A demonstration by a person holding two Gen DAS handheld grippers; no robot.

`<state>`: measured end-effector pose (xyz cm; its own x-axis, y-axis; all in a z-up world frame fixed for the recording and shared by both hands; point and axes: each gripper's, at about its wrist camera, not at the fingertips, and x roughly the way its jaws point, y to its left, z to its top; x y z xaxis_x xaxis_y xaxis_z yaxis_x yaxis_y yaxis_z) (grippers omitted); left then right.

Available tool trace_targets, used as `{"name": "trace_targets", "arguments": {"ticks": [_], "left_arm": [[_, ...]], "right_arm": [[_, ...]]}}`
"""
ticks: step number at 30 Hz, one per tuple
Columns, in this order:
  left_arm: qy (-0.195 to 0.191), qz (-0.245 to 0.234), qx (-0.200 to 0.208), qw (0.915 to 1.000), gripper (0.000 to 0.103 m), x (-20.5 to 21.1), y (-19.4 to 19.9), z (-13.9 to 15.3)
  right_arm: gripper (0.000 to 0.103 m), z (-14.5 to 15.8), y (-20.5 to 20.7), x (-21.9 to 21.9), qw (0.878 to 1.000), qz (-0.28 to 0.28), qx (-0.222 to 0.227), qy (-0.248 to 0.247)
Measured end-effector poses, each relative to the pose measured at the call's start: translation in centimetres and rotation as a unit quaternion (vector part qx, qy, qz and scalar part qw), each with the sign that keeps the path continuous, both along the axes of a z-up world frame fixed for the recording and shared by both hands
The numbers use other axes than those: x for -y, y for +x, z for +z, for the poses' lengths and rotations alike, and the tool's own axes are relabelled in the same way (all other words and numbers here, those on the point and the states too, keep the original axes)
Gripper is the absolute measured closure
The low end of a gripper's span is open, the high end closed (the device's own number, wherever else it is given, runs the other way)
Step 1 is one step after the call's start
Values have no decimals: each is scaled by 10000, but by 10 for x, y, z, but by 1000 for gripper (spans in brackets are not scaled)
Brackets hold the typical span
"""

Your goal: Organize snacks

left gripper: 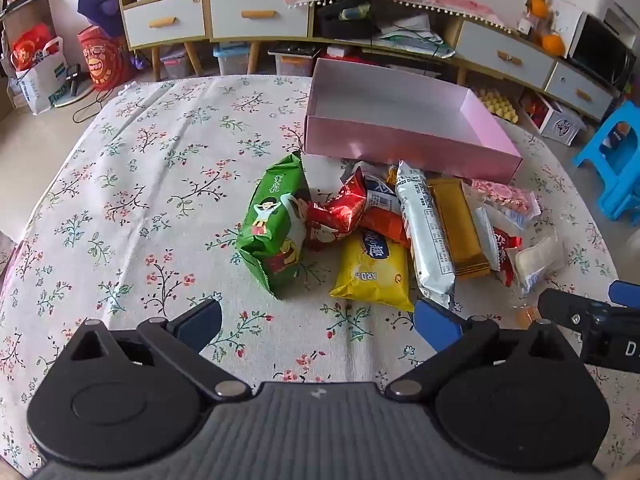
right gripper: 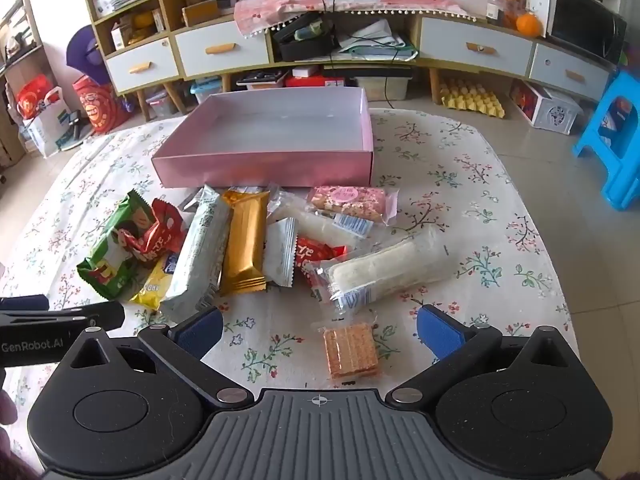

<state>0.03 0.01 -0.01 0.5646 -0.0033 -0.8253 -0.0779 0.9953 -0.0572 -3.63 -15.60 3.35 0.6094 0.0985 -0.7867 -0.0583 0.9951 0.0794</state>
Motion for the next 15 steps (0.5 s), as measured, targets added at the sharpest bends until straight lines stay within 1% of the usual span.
{"name": "trace_targets", "arguments": {"ticks": [6,7,10,15], "left_arm": [[29,-16,23,10000,0,0,-1,0],[26,-7,25,10000,0,2,-2,1],[5,18,23,10000,0,5,-2,0],[13,30,25,10000,0,10,-6,0]], "right_arm": [[0,-1,-6,-2,9999,120,-63,-67],[0,-1,0,-4,9999,64,-106,-91],[0,-1,2,-3,9999,-4,-66,-128],[0,-1,3,-1,9999,-8,-122,-44]]}}
